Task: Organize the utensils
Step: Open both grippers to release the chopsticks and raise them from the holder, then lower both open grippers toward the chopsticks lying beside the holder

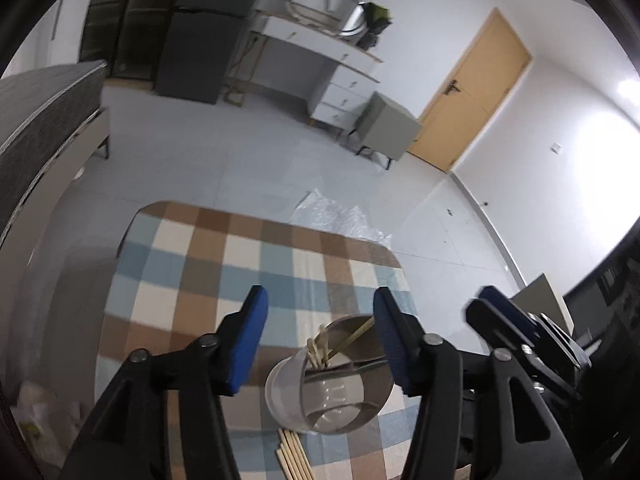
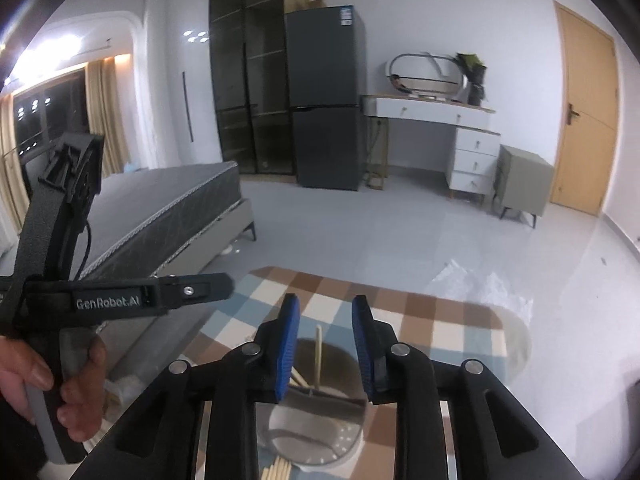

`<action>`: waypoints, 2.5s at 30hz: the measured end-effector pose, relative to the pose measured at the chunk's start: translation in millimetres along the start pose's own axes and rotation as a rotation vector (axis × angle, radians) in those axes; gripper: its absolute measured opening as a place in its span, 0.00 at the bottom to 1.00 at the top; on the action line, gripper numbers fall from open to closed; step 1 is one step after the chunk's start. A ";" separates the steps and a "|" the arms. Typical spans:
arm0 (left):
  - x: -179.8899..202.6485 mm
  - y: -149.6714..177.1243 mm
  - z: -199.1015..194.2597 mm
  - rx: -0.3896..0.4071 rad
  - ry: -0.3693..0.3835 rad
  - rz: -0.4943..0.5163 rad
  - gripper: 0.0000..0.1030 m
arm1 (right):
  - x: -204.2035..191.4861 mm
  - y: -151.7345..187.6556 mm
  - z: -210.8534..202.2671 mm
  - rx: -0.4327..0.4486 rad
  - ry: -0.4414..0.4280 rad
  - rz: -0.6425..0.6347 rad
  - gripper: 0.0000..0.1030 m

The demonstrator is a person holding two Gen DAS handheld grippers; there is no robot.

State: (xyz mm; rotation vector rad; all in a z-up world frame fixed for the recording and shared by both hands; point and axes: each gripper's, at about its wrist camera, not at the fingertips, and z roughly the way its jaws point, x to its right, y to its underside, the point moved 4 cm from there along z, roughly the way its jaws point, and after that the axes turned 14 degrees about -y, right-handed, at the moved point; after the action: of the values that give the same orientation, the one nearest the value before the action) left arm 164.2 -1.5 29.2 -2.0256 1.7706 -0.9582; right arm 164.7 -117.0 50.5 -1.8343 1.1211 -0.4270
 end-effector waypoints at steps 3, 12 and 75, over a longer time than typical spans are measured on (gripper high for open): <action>-4.3 5.2 -8.3 -0.010 -0.036 -0.006 0.49 | -2.2 4.5 -16.9 0.023 0.012 0.017 0.41; -0.6 21.7 -48.6 0.062 -0.117 0.035 0.62 | -15.1 12.8 -55.6 0.083 0.030 0.057 0.56; -41.9 153.0 28.6 -0.083 -0.345 0.078 0.81 | -1.5 200.0 21.4 -0.265 0.066 0.337 0.77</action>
State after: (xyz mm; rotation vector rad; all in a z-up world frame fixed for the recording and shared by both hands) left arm 64.0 1.1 -97.0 -2.0085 1.7065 -0.4821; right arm 74.6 -138.2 -128.1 -1.8161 1.5611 -0.1475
